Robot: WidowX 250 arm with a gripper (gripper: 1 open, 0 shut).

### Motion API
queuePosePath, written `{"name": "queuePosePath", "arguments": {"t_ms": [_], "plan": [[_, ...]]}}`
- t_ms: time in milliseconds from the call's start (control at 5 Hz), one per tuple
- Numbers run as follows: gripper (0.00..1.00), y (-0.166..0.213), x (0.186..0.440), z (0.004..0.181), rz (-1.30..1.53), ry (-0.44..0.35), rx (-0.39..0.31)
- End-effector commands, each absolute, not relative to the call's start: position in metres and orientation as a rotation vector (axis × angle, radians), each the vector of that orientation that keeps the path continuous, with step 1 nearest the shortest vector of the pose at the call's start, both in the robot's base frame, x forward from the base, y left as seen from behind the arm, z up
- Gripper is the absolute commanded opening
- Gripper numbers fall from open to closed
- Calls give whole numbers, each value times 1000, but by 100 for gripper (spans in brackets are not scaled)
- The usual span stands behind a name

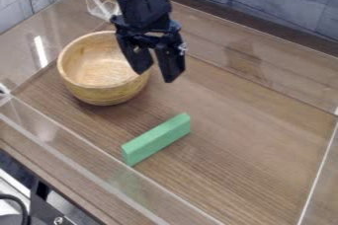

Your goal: Move green stick from inside the wooden bowl to the table next to it

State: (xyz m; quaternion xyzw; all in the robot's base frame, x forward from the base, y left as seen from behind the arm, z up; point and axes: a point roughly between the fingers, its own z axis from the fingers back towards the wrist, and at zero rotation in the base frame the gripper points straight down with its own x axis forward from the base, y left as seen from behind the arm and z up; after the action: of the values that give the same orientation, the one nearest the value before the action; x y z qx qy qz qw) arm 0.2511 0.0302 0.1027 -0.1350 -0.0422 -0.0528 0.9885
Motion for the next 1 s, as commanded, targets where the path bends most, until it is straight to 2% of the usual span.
{"name": "queuePosePath", "arguments": {"t_ms": [0,200,600,800], "plan": [[100,43,267,106,-176,-120,-254],[100,52,274,101,-217,-120,-260],[100,54,251,122,-105,-150,-279],[100,48,259,123,-112,-144,-278]]}}
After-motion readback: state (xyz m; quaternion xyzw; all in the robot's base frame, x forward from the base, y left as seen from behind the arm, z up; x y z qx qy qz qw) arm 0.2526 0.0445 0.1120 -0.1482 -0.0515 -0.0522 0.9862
